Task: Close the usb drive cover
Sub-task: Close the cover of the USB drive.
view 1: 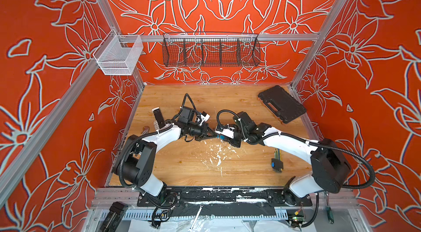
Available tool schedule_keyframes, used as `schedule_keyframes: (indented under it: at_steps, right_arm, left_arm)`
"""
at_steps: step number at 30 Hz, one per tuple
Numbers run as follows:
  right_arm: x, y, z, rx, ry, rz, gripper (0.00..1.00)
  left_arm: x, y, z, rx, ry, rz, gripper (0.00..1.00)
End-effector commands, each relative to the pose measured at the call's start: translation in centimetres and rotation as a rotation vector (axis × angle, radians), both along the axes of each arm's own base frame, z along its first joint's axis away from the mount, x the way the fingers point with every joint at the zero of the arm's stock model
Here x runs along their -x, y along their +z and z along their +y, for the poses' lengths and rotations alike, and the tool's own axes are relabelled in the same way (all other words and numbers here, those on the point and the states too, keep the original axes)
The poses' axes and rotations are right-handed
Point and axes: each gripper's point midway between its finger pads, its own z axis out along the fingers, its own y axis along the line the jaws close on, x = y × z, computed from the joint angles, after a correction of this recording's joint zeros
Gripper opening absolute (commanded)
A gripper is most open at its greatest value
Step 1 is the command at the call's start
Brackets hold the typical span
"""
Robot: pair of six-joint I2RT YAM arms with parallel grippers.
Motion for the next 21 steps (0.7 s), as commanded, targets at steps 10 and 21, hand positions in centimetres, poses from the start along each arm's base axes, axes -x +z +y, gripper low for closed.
schedule_keyframes:
  at_steps: [10,21]
  right_arm:
    - [0.3,1.2,1.0,-0.049,0.026,-0.014,0.21]
    - [0.2,2.7,1.2,-0.092,0.056,-0.109,0.19]
  left_arm:
    - [-0.7,0.1,-0.5,0.005,0.043,-0.013,0.0]
    - [0.1,-0.6,-1.1,0.013,0.001,0.016,0.0]
